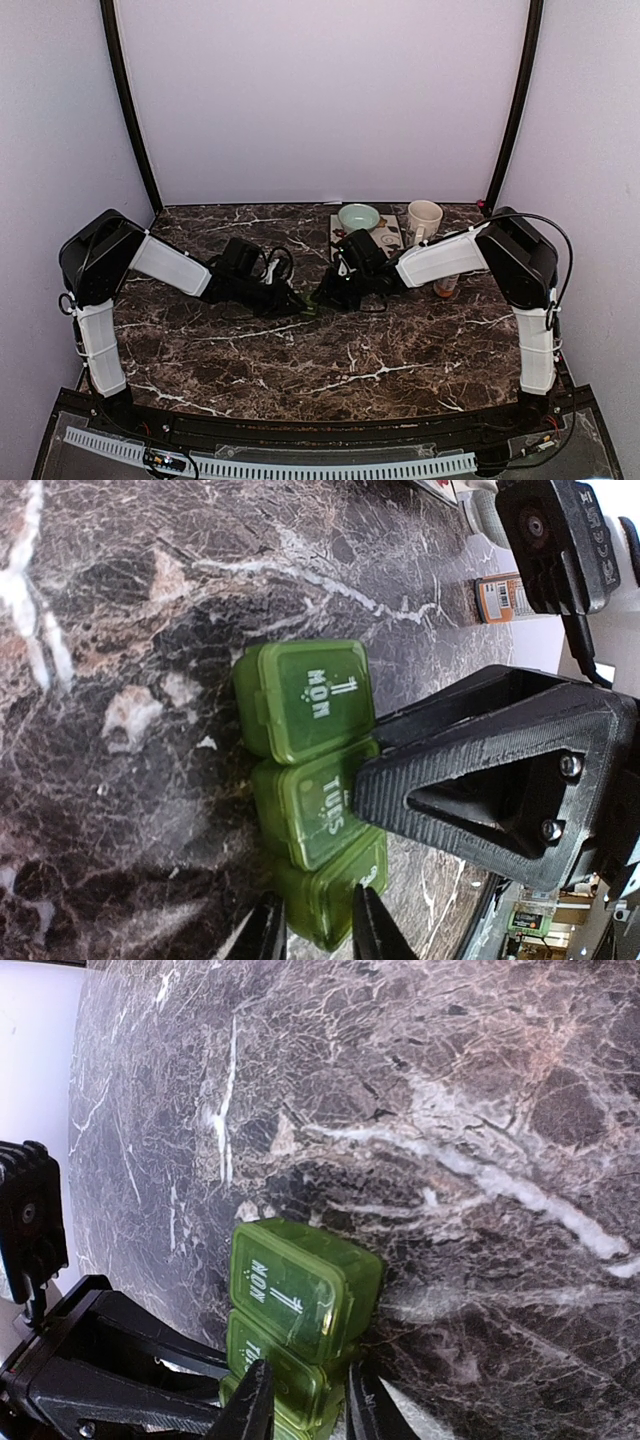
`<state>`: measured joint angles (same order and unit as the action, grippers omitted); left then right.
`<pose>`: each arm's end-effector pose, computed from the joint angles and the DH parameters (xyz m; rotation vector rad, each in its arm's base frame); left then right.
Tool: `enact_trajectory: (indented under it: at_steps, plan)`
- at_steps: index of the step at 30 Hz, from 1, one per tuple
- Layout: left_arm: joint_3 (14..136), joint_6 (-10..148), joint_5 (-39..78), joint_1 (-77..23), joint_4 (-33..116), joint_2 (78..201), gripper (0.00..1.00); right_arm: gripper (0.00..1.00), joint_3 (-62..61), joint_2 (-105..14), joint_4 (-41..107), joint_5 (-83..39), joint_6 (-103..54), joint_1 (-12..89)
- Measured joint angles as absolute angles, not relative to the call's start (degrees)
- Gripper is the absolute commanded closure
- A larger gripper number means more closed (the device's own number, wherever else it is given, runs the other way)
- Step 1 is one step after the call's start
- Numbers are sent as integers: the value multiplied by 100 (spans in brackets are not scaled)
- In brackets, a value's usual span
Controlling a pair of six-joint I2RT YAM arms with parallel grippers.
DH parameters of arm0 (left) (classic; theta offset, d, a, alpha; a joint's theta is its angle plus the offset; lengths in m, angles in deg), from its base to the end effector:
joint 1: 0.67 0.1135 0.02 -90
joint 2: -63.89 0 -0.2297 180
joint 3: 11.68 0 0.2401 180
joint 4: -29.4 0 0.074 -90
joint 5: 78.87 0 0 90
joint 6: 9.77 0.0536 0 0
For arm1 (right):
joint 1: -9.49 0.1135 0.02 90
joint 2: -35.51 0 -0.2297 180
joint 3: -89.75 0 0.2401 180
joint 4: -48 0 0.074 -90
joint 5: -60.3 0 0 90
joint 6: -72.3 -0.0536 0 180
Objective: Sort the pills into containers
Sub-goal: Adjust the pill container at the center of the board.
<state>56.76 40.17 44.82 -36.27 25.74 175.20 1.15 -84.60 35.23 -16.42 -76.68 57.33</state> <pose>0.2846 -0.2403 0.0892 0.2582 2.4772 -1.3073 0.2797 0.3272 0.0986 0.1272 2.6378 1.0759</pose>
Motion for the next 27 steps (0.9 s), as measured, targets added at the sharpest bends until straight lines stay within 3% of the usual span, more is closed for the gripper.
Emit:
enact_trajectory:
  at_steps: [6, 11, 13, 27]
  plan:
    - [5676, 4002, 4507, -3607, 2570, 17524, 80, 75, 113, -8462, 3523, -1640, -7668, 5733]
    - [5676, 3993, 4507, -3605, 2563, 17524, 63, 71, 105, -8462, 3507, -1646, -7651, 5733]
    - [5676, 3991, 4472, -3609, 2572, 17524, 60, 69, 94, -8462, 3461, -1648, -7622, 5733]
    - [5680, 3926, 4305, -3572, 2650, 17412, 54, 48, 15, -8364, 3147, -1976, -7194, 5733]
